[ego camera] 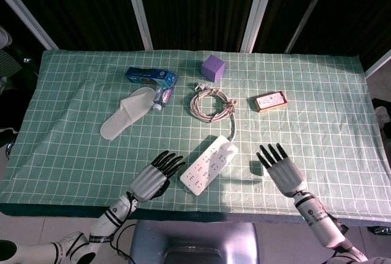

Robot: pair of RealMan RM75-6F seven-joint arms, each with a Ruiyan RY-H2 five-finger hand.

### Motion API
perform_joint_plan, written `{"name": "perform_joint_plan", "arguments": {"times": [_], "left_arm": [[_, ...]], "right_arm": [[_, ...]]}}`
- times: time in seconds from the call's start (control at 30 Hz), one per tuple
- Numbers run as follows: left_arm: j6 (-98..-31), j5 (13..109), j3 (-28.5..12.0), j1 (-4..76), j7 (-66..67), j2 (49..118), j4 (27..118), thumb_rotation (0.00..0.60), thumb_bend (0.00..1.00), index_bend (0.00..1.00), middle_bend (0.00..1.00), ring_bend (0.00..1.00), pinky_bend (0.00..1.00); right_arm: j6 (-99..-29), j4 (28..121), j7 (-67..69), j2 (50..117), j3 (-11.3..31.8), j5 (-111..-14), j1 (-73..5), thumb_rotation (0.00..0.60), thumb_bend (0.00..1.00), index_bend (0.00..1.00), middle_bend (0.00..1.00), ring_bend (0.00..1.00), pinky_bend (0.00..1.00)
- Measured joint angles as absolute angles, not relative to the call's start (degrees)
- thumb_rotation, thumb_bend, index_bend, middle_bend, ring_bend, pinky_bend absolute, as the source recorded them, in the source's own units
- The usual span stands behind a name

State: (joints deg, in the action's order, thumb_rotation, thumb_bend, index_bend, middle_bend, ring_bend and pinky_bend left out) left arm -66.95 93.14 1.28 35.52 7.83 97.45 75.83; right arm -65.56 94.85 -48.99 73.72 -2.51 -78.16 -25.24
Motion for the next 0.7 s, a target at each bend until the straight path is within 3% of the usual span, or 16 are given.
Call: {"name": "perform_joint_plan", "arguments": {"times": [0.2,0.43,0.7], "left_arm": [[-73.99,93.36,3.16,30.39,7.69,87.44,80.88,0.6,0.61,0.0,0.0,0.0,0.07],[-86.28,90.55,5.35,19.0,5.49,76.14,83.06,0.6,0.59,0.0,0.0,0.0,0.06],[-87.25,88.05,6.04,14.84,1.54,72.42,81.99,0.6,0.59,0.0,0.0,0.0,0.06]], "right_arm": [[-76.77,100.25,-35.1,67.97,-2.95,-83.95,-19.98,0.6,0.17,0.0,0.0,0.0,0.02],[-92.91,98.38,-17.38,65.22,-2.69,-86.52,-10.07,0.6,0.15,0.0,0.0,0.0,0.0],[-92.84,92.71,-9.24,64.9,-1.68,-85.53,-5.67,0.6,0.15,0.0,0.0,0.0,0.0]]}}
